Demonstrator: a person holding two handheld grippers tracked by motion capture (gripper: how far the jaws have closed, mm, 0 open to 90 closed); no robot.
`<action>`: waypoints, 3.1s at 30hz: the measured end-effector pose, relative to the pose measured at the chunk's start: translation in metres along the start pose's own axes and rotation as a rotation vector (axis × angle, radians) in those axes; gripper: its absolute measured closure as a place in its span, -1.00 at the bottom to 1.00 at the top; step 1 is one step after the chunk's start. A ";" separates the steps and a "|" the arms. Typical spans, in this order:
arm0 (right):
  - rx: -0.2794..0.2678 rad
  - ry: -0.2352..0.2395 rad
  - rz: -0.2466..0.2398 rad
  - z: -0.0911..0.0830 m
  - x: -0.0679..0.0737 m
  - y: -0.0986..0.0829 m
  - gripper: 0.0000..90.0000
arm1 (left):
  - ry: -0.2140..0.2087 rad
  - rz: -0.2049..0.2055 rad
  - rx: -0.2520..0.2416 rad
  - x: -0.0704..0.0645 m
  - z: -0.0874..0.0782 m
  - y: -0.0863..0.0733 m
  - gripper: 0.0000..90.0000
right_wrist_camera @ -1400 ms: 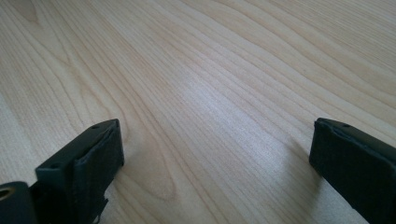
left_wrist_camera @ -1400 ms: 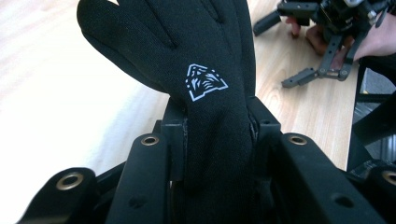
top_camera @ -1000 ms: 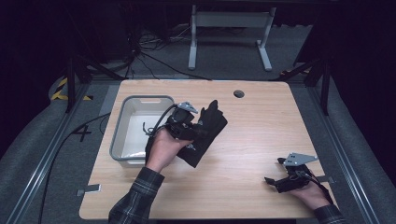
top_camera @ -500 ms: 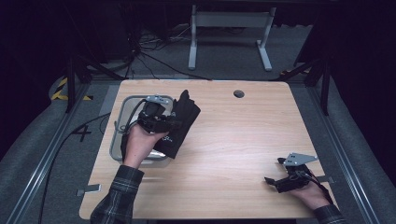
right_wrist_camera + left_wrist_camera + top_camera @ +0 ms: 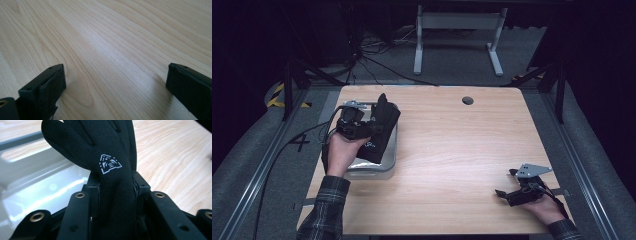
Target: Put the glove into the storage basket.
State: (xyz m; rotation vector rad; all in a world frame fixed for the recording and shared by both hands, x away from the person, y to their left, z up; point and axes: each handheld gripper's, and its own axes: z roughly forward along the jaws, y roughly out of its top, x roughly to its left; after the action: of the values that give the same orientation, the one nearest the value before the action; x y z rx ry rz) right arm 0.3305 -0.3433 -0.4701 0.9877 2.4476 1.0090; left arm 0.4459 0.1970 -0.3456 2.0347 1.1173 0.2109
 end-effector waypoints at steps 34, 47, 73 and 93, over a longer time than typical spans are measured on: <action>0.000 -0.001 -0.001 0.000 0.000 0.000 -0.93 | 0.081 -0.062 0.215 0.039 0.066 -0.033 0.20; 0.001 -0.002 -0.001 0.000 0.000 0.000 -0.93 | 0.141 -0.055 0.154 0.042 0.059 -0.032 -0.70; 0.002 0.004 -0.003 -0.001 0.001 0.000 -0.93 | 0.036 0.062 0.012 -0.021 0.040 0.001 -0.69; 0.002 0.002 -0.002 -0.001 0.000 0.000 -0.93 | -0.134 0.214 -0.020 -0.126 0.074 0.003 -0.68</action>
State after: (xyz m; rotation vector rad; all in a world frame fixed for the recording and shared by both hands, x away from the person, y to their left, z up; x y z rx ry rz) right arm 0.3296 -0.3436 -0.4700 0.9845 2.4514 1.0077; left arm 0.4083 0.0570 -0.3664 2.1165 0.8125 0.1892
